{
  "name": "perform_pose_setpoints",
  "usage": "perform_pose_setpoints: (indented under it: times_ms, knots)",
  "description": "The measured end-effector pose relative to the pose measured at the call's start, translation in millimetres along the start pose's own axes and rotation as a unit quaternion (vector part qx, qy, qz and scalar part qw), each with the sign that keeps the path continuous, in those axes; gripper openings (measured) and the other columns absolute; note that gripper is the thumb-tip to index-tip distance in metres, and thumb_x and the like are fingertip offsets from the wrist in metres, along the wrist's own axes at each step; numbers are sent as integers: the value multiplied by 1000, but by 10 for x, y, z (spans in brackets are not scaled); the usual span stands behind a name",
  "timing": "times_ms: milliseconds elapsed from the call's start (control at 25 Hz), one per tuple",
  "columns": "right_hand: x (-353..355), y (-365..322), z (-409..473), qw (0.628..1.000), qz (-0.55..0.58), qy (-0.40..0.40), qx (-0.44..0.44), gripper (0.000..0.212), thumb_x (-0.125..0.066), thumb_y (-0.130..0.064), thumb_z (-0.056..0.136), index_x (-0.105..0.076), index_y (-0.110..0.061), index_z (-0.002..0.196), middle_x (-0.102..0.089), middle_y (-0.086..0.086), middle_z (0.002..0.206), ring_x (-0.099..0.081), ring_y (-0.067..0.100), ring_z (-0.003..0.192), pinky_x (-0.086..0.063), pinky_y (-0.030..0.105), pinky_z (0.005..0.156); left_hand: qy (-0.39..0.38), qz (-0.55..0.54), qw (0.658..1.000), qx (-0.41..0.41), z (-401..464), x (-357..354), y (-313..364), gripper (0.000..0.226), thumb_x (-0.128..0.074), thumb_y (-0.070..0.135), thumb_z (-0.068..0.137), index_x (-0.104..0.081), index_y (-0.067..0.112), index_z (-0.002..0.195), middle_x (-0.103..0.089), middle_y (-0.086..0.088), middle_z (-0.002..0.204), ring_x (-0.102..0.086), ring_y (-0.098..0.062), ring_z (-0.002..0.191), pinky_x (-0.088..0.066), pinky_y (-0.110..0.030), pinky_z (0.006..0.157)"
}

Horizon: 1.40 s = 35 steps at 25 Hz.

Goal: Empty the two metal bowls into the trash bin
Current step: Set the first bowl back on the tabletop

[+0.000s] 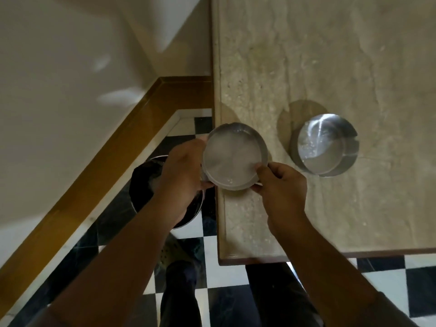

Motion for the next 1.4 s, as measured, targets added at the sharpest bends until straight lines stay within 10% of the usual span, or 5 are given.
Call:
perform_pose_setpoints:
  times_ms: [400, 600, 880, 1200, 1400]
  knots:
    - [92, 82, 131, 998, 52, 45, -14, 25, -64, -16, 90, -73, -24, 68, -76, 14, 81, -74, 35, 84, -61, 56, 78, -6, 76, 993, -90, 197, -355, 217, 32, -42, 32, 99, -72, 20, 102, -72, -10, 107, -68, -22, 95, -59, -33, 71]
    - [266, 159, 117, 992, 106, 20, -59, 13, -74, -22, 85, -76, -27, 97, -79, 2, 93, -75, 20, 93, -60, 45, 90, 16, 125, 989, -78, 258, -355, 229, 36, -39, 39, 97, -68, 19, 94, -71, -16, 102, -69, -33, 96, -59, -43, 71]
    - [1124, 161, 193, 983, 127, 109, -77, 12, -75, -32, 84, -77, -21, 89, -79, 2, 90, -75, 20, 90, -60, 45, 91, 34, 324, 871, -367, -25, -1070, 1001, 43, -37, 37, 97, -59, 4, 79, -51, -5, 75, -49, -19, 73, -37, -23, 59]
    - [1422, -96, 723, 991, 91, 72, -60, 25, -69, -17, 88, -72, -8, 112, -78, 6, 94, -76, 23, 85, -63, 47, 82, -76, 533, 789, -296, 250, -2103, 958, 73, -22, 68, 85, -69, 14, 95, -69, -7, 93, -65, -28, 89, -52, -43, 82]
    - [1418, -167, 821, 996, 36, 60, -50, 26, -58, -5, 89, -72, -26, 81, -76, 2, 88, -74, 23, 86, -63, 48, 81, -108, 443, 869, -193, 312, -2220, 837, 45, -40, 47, 97, -68, 15, 112, -68, -7, 114, -62, -25, 108, -48, -43, 98]
Point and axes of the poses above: each hand's wrist, its own z-axis towards the middle knuckle, its own x-axis out of the back of the hand, y = z × x, the point moved 8 cm from there along z, towards the middle knuckle
